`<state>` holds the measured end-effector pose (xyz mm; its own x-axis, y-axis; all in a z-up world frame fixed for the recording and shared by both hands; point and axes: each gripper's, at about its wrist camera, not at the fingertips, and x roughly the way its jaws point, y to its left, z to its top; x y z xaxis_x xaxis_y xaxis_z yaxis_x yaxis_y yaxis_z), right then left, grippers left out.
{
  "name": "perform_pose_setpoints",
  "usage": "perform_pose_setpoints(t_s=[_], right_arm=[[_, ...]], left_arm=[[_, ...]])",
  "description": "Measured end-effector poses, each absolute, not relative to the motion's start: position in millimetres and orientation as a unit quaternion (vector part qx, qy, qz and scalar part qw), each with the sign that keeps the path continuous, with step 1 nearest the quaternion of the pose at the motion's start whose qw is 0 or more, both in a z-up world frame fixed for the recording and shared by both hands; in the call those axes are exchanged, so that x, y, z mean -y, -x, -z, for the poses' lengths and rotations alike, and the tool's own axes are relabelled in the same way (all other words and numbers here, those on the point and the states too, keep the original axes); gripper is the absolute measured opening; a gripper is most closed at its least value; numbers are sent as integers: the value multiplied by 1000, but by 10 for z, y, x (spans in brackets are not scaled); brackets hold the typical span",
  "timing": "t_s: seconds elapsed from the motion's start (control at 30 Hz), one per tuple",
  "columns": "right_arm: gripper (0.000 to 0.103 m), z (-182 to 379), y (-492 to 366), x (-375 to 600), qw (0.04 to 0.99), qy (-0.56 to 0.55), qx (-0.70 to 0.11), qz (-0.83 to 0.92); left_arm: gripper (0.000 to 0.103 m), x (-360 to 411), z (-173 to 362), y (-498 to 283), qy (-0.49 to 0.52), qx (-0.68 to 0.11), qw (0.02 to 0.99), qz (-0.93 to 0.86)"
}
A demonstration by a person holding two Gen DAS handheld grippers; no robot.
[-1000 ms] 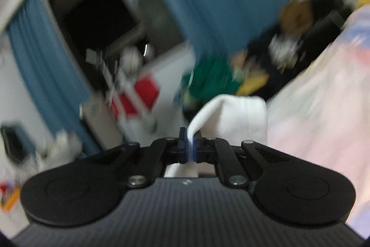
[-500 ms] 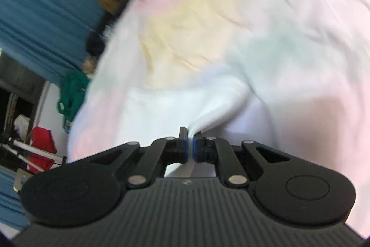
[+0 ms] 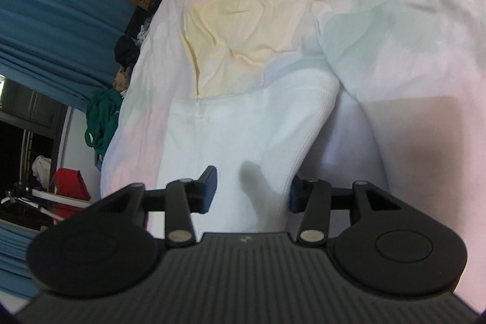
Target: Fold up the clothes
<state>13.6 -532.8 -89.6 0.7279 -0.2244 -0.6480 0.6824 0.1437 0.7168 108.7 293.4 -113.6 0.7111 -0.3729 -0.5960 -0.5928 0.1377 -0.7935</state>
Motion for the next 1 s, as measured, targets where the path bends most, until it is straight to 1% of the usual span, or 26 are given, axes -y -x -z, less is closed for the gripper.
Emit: perform_pose_setpoints(t_s=[0.03, 0.1, 0.13, 0.17, 0.2, 0.23, 0.27, 0.3, 0.4, 0.5, 0.6, 0.73, 0.87, 1.0], right_arm=[[48, 911, -142, 5326, 729, -575, -199, 313], [47, 925, -180, 5338, 733, -568, -197, 319], [45, 927, -211, 5351, 737, -561, -196, 321], [43, 932, -236, 5363, 741, -556, -195, 321], [34, 939, -259, 5375, 744, -552, -194, 323], [20, 949, -275, 5387, 746, -548, -194, 325], [14, 957, -285, 5398, 748, -542, -195, 330], [7, 965, -294, 5409, 750, -537, -194, 334], [5, 929, -265, 5450, 759, -532, -170, 335], [5, 808, -219, 5474, 783, -508, -139, 331], [5, 713, -177, 5505, 802, -477, -123, 337], [5, 680, -74, 5587, 811, -452, -111, 356], [5, 821, 39, 5712, 786, -458, -138, 391], [5, 1094, 97, 5837, 749, -484, -190, 410]], left_arm=[[81, -2927, 1152, -1109, 651, -370, 657, -89], [71, -2924, 1164, -1141, 649, -367, 659, -103], [68, -2922, 1170, -1157, 647, -366, 660, -111], [59, -2915, 1171, -1170, 642, -369, 662, -118], [52, -2908, 1172, -1183, 636, -372, 664, -125], [49, -2910, 1160, -1208, 626, -378, 670, -124], [45, -2912, 1148, -1233, 616, -384, 676, -123], [39, -2926, 1129, -1251, 610, -388, 680, -122], [25, -2983, 1065, -1285, 595, -398, 688, -122], [21, -3039, 927, -1274, 579, -398, 699, -132], [19, -3102, 647, -1231, 549, -381, 731, -139], [18, -3221, 268, -1186, 504, -377, 764, -141], [18, -3244, 139, -1198, 464, -401, 776, -143], [19, -3253, 275, -1078, 421, -432, 782, -159]])
